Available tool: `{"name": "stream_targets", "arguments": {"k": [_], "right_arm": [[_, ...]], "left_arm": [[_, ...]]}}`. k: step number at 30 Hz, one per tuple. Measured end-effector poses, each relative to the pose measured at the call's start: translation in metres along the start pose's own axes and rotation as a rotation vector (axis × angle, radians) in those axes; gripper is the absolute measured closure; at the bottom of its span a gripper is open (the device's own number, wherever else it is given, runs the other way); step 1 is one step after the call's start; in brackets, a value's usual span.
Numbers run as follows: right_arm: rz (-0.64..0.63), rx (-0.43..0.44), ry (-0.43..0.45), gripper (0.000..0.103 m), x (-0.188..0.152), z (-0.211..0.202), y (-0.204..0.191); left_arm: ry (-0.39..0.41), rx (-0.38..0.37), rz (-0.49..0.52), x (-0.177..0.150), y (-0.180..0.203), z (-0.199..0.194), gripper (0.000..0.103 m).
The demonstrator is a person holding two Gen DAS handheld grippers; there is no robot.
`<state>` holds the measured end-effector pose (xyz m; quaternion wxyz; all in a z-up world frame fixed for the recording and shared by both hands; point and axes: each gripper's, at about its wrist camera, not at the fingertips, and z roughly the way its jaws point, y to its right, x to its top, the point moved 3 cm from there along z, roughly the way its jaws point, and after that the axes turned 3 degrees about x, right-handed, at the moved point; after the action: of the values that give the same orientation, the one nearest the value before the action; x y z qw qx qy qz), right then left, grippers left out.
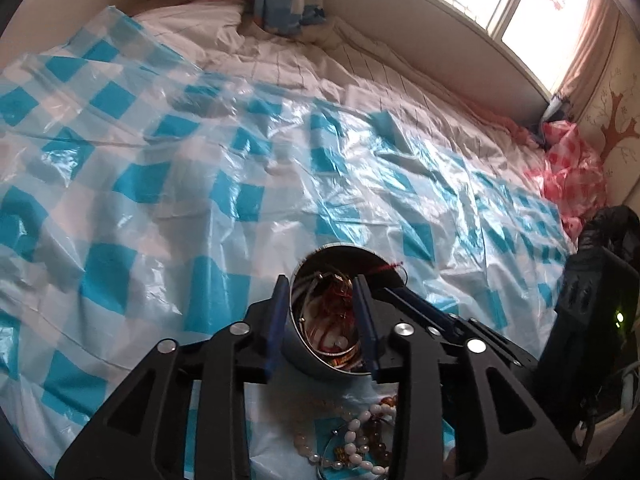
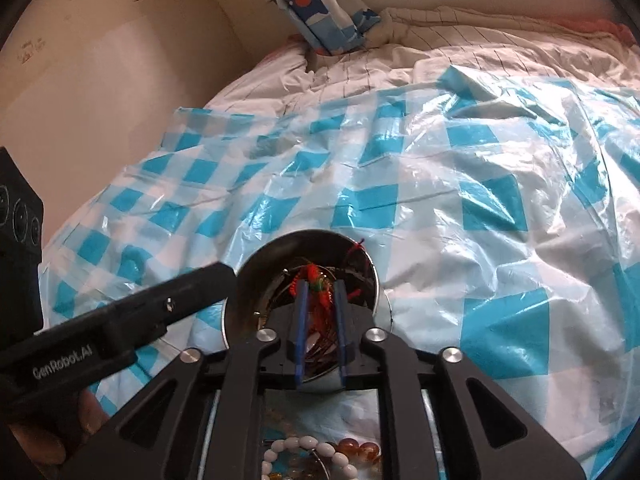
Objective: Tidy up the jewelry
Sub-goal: 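Open both tools to drop the bangle and red bracelet into the tin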
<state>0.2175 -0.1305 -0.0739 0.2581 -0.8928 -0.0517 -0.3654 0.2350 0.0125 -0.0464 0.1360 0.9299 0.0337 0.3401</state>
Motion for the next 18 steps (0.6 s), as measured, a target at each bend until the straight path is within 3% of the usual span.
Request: {"name": "stream_targets", "arguments": {"k": [4,7,10,18], "right_arm": [[-0.020,-0.015,0.038,0.077,0.004,-0.012,-0.003],[-0.011,-0.040,0.076,0.074,0.010,-0.025,0.003],[0.019,-0.058,0.112,0.065,0.016,-0.036,0.013],[0.046,-0.058,0.117,0.053,0.016,-0.042,0.020]], "left_arm": [[0.013,0.013,-0.018,0.003,-0.007,-0.003,0.068],[0.024,0.029,-0.015,0.003,-0.008,-0.007,0.060],[0.035,0.044,-0.011,0.001,-0.008,-0.011,0.053],[0.045,0.101,0.054,-0.003,-0.003,-0.015,0.047]]}}
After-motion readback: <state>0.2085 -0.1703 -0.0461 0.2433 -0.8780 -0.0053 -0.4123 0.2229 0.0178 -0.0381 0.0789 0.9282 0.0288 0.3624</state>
